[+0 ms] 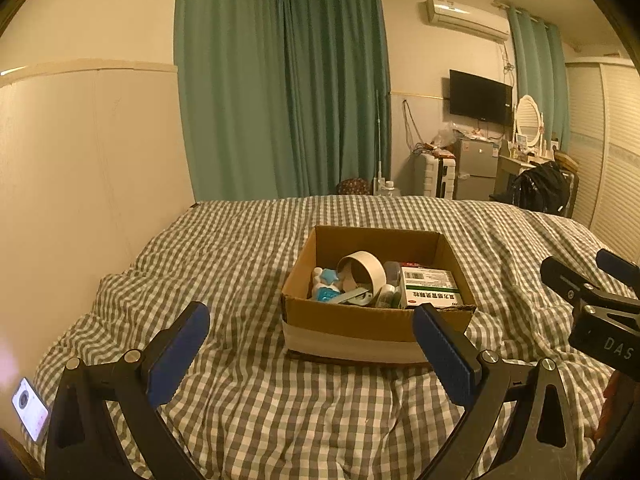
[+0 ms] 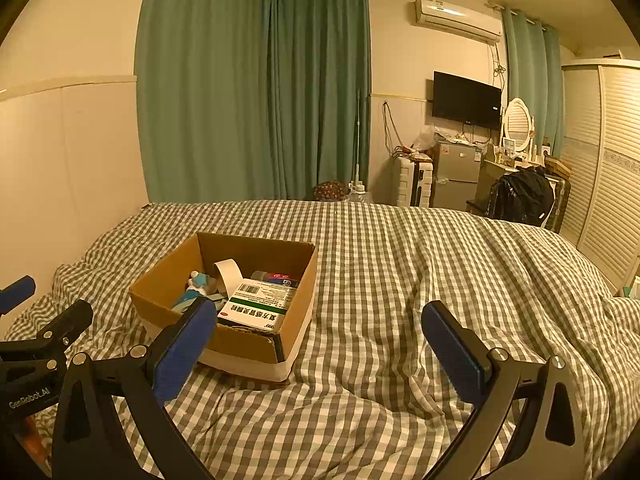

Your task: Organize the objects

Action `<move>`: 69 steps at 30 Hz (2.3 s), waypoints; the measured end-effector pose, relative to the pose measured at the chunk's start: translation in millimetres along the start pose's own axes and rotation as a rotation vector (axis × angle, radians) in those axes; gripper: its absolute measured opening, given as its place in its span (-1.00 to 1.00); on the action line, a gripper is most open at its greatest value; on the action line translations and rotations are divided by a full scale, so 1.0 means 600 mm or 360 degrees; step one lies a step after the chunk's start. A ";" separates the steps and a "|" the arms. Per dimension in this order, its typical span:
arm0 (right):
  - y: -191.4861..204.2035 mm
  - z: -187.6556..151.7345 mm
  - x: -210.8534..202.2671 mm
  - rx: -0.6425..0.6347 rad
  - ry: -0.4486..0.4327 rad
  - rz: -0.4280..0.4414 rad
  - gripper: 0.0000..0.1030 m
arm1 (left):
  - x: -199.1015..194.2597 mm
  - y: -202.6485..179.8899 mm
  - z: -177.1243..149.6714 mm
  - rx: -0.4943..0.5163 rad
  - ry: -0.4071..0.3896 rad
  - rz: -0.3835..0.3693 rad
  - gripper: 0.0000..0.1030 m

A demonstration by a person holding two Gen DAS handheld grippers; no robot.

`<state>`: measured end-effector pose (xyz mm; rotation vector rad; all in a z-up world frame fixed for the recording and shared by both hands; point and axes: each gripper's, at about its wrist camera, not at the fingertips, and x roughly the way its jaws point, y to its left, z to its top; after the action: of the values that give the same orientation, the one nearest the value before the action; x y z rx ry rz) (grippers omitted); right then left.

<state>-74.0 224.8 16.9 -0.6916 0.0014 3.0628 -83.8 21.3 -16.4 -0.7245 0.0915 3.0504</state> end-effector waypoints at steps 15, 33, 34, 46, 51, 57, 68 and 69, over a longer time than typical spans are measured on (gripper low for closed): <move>0.003 0.001 0.001 -0.0004 -0.0005 -0.0005 0.99 | -0.002 0.010 0.004 0.0002 -0.0018 0.0024 1.00; 0.000 -0.001 0.002 0.0009 0.0005 -0.0012 1.00 | 0.006 0.011 0.005 -0.0005 0.0013 0.0047 1.00; -0.001 -0.001 0.002 0.0009 0.0005 -0.0013 1.00 | 0.006 0.012 0.004 -0.0006 0.0014 0.0043 1.00; -0.001 0.000 0.002 0.0011 0.0003 -0.0013 1.00 | 0.002 0.005 0.008 0.0028 0.0003 0.0035 1.00; -0.002 0.000 0.001 0.0011 0.0004 -0.0013 1.00 | 0.002 0.002 0.009 0.0038 0.0001 0.0035 1.00; -0.002 0.000 0.001 0.0011 0.0004 -0.0011 1.00 | 0.002 0.002 0.010 0.0037 0.0003 0.0036 1.00; -0.001 0.000 0.002 0.0009 0.0006 -0.0014 1.00 | 0.006 0.002 0.006 0.0040 0.0008 0.0038 1.00; -0.001 0.000 0.002 0.0009 0.0006 -0.0015 1.00 | 0.006 0.002 0.005 0.0041 0.0009 0.0038 1.00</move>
<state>-74.9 225.6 16.6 -0.6953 0.0066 3.0516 -88.4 20.1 -15.6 -0.7361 0.1406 3.0640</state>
